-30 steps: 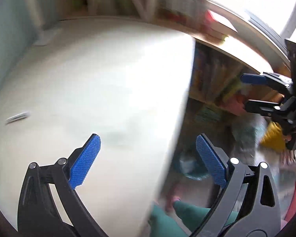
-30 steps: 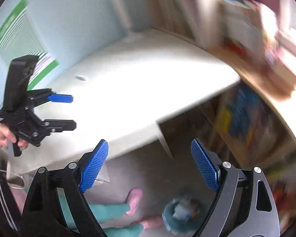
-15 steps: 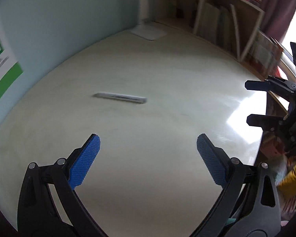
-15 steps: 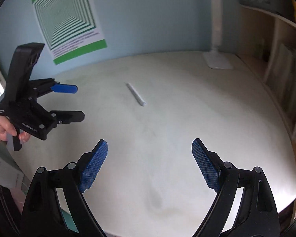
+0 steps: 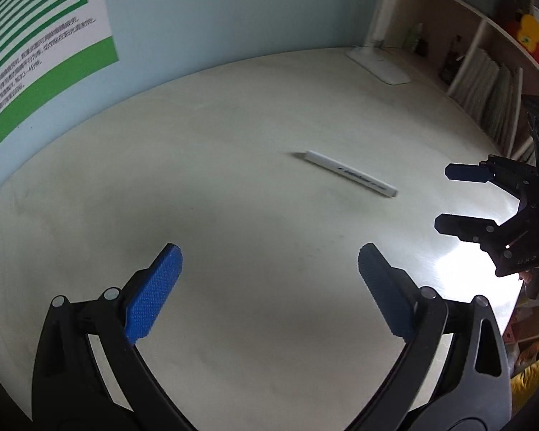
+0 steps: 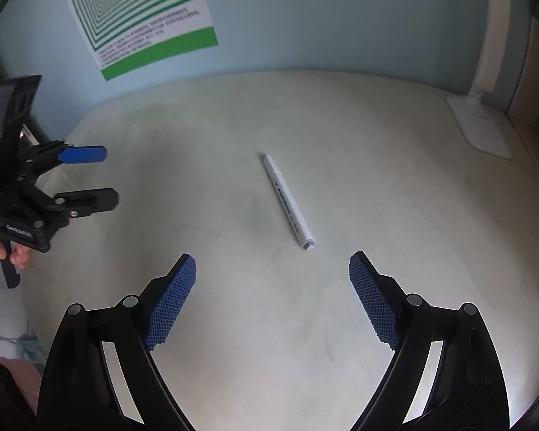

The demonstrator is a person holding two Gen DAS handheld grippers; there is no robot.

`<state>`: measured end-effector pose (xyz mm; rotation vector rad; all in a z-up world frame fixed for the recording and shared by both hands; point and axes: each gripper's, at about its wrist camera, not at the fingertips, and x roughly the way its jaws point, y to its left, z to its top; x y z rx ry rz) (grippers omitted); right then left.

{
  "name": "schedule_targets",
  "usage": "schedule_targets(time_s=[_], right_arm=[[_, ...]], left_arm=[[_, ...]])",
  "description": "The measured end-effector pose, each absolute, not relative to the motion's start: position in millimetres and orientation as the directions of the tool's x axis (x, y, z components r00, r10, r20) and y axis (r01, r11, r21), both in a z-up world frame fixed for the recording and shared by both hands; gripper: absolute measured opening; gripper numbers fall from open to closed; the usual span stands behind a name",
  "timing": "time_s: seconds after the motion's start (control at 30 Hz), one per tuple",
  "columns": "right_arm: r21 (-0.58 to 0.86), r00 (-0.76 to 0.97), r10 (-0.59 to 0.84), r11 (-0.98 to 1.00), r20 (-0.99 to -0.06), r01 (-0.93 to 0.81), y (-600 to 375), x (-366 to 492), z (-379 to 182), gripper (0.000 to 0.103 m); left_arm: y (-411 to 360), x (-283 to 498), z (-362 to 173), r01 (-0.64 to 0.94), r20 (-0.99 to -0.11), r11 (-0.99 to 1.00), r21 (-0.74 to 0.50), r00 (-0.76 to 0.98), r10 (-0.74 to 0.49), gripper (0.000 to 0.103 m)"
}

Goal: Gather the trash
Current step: 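Return the right tool to the table over the white marker, then close the right tool on the white marker, then carry the white marker with the right tool over the wastebasket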

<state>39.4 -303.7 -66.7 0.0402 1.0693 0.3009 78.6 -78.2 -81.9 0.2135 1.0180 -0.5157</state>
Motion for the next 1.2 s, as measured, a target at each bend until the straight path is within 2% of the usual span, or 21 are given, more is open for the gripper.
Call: schedule_targets(time_s=[0.17,0.27,0.43,0.5,0.57,0.63,0.7,0.93,1.2], right_arm=[[0.173,0.4,0.252,0.959,-0.881,-0.223,-296.4,75.0,-89.2,0.077],[0.174,0.379,0.257,0.955,-0.889,-0.24,-290.8,90.3,-99.7,0.069],[0.142,0.344,0.237,0.95,-0.909,-0.279,-278.2,108.5,-120.1,0.049],[0.131,0.363,0.234,0.949,-0.902,-0.286,-275.4,111.6,-120.8,0.048],[0.122,0.378,0.227,0.952,-0.898,-0.281,-274.2,114.7,-120.9,0.043],[0.102,0.391,0.209,0.955,-0.896,-0.278,-273.5,116.8,-120.7,0.025],[0.09,0.402,0.198,0.958,-0.894,-0.272,-272.4,119.9,-121.2,0.017],[0.051,0.431,0.17,0.96,-0.886,-0.274,-268.9,116.8,-120.9,0.014],[0.124,0.446,0.209,0.969,-0.87,-0.213,-294.1,102.7,-106.6,0.013]], left_arm=[[-74.6,100.4,-101.9,0.468,-0.867,0.881,-0.067,0.41,-0.284,0.096],[-73.9,114.0,-114.2,0.448,-0.876,0.891,-0.075,0.397,-0.274,0.096],[-76.2,127.3,-125.1,0.431,-0.88,0.899,-0.082,0.392,-0.268,0.096],[-77.7,130.9,-129.6,0.432,-0.883,0.898,-0.088,0.383,-0.271,0.096],[-79.5,132.7,-133.1,0.432,-0.886,0.898,-0.086,0.379,-0.267,0.096],[-81.4,133.5,-135.6,0.437,-0.888,0.896,-0.084,0.375,-0.266,0.096],[-82.9,133.4,-136.2,0.44,-0.888,0.894,-0.084,0.374,-0.268,0.096],[-84.9,132.0,-131.7,0.433,-0.889,0.898,-0.084,0.375,-0.264,0.096],[-91.8,124.6,-129.5,0.463,-0.885,0.883,-0.073,0.379,-0.272,0.096]])
